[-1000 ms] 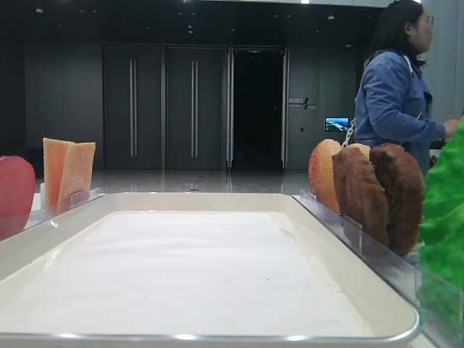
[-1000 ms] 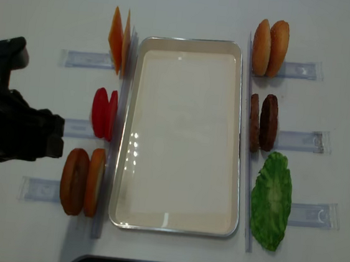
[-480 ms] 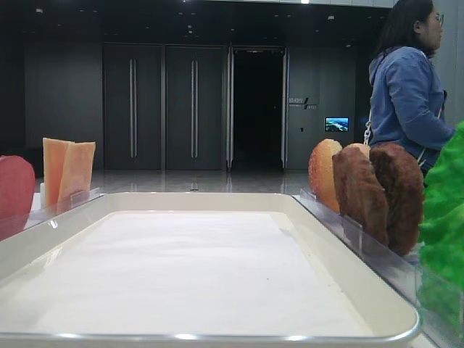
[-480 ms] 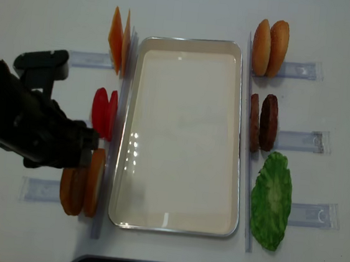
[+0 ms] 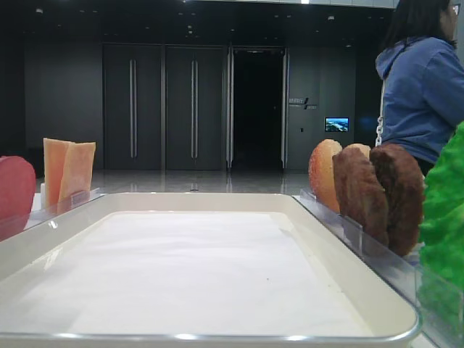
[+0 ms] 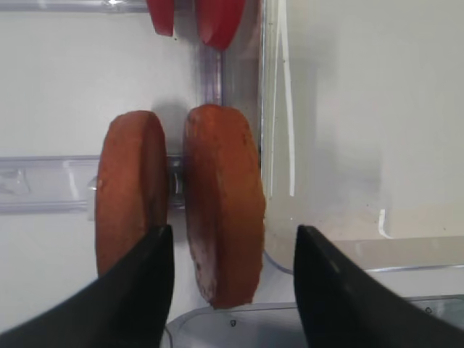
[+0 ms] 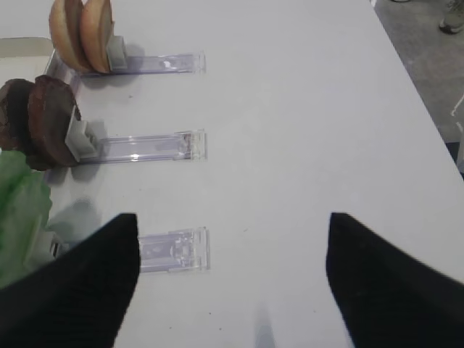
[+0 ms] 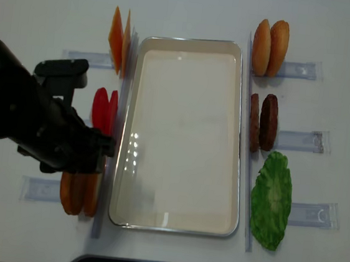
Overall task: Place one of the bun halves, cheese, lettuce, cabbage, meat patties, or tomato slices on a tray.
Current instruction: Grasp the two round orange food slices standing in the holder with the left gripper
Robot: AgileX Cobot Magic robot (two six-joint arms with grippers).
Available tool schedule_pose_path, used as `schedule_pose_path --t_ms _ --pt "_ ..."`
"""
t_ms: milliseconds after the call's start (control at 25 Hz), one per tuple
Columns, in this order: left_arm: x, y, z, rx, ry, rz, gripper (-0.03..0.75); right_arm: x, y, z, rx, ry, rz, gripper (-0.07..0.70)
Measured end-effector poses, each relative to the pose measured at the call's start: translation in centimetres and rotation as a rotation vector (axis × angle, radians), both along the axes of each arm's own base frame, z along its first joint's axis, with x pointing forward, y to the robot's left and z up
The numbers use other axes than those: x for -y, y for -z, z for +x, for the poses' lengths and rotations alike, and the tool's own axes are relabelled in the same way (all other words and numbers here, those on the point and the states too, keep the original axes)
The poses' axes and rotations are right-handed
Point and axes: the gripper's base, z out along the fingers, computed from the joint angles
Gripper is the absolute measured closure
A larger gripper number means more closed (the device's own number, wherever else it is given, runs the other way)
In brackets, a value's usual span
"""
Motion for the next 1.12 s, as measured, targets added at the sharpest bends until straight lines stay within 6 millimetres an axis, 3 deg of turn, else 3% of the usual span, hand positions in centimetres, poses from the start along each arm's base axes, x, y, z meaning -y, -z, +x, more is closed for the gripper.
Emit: schedule_pose_path --t_ms 720,1120 --pt "0.9 2.9 1.6 -0.061 0.008 0.059 0.316 0.0 0.0 0.0 0.0 0.0 0.0 0.095" --pt "0.9 3.0 1.7 -0.059 0.015 0.073 0.545 0.0 0.0 0.0 0.0 0.0 0.0 0.095"
